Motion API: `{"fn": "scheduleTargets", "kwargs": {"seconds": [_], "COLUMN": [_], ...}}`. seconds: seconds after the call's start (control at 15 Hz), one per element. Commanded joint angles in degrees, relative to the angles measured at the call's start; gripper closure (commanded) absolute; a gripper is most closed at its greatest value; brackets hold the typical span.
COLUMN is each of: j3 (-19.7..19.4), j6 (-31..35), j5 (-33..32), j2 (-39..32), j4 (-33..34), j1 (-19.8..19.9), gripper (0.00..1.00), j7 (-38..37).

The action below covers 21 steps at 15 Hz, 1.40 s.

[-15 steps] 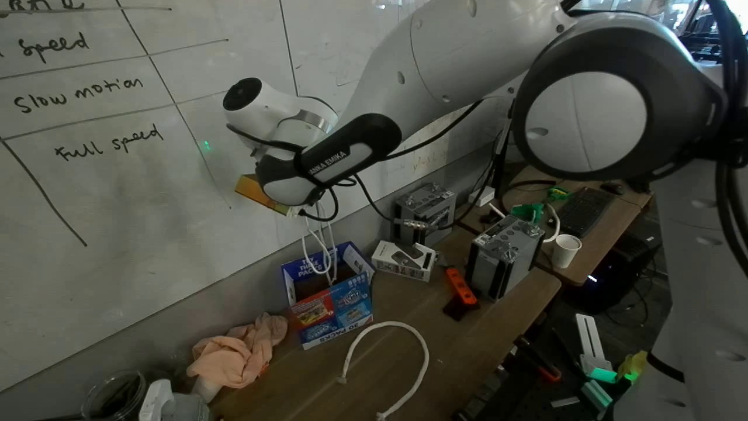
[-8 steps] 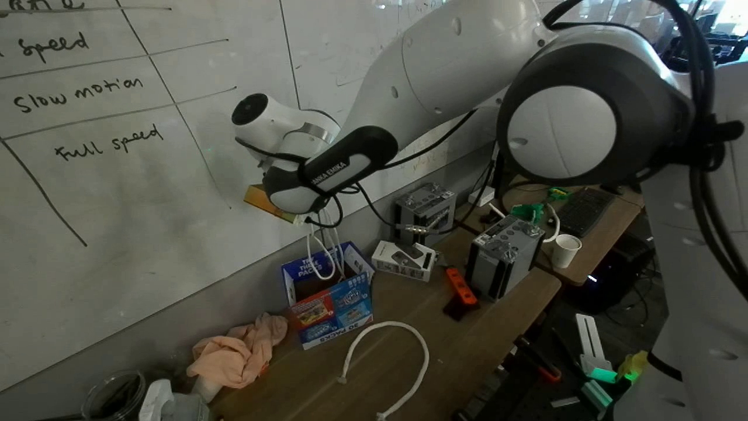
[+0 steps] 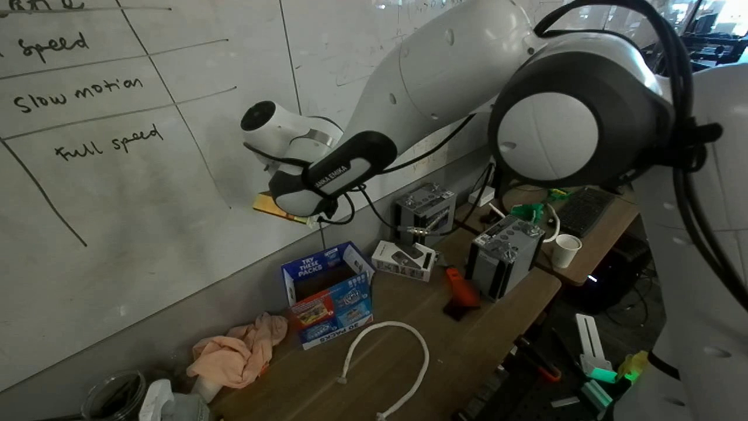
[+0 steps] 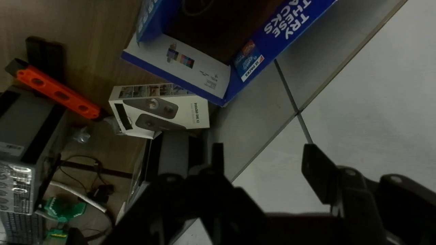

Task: Put the white ropes inside the blue box

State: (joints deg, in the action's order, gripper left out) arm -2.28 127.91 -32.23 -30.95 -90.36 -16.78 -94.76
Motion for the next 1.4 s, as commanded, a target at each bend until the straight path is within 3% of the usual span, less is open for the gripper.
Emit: {"fn": "scheduleTargets", "kwargs": {"seconds": [0.0, 0.07, 0.6, 1.0, 1.33], "j3": [1.9, 2.2, 3.2, 3.0, 4.8], "j6": [-0.3, 0.2, 5.3, 15.2, 19.1], "j5": [3.0, 4.1, 14.6, 23.6, 31.7], "j2": [6.1, 8.2, 20.7, 17.2, 10.2], "j4": [-5.5, -7.6, -26.5, -38.5, -41.5], "j1": [2.3, 3.0, 9.4, 14.3, 18.5], "gripper": [0.05, 0.01, 0.00, 0.00, 0.00], "j7": [13.4, 17.5, 49.3, 74.1, 95.4]}}
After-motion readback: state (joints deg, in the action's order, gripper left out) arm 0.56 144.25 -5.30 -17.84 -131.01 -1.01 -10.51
